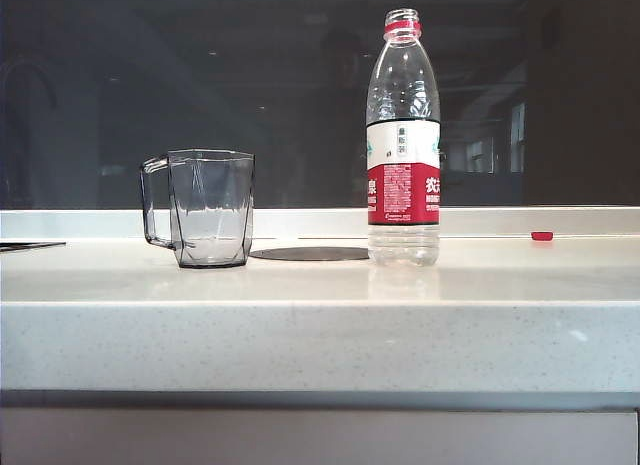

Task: Pick up the mineral water bottle on the table and pour water into the mug until it's half full.

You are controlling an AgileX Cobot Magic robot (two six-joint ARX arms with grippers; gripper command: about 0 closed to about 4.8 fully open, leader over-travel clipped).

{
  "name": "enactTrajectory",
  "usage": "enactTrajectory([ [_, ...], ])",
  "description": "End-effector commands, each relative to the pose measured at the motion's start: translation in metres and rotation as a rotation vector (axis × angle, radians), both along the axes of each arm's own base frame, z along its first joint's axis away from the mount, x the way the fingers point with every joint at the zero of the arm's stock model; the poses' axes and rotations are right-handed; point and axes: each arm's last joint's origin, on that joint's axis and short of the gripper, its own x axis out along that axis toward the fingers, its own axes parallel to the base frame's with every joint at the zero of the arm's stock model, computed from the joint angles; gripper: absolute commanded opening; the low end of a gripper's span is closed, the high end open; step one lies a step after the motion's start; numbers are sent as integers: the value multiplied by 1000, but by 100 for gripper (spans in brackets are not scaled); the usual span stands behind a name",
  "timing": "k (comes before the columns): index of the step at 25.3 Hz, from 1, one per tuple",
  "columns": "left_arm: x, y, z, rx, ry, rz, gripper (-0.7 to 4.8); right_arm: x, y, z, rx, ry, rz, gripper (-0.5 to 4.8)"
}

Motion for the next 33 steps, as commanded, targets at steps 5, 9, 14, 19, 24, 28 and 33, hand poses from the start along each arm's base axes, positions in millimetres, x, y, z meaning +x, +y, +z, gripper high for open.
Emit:
enactTrajectory([
  [5,0,0,2,4,-15,1,-4,0,0,1,1,-16,-2,0],
  [9,0,0,2,4,-14,1,-4,0,0,1,1,-16,-2,0],
  [14,0,-2,2,3,-14,-12,-4,0,0,1,1,-16,-2,0],
  [19,-2,-21,2,-1,-14,-183,-4,0,2,1,163,-29,92,0],
  [24,-10,-45,2,-3,-15,-439,-4,-3,13,6,413,14,483,-3],
  [28,-14,-50,2,-3,-14,-508,-4,-9,17,23,480,76,558,-5],
  [33,-15,-53,2,-3,-14,-539,-4,-17,22,47,404,13,554,-5],
])
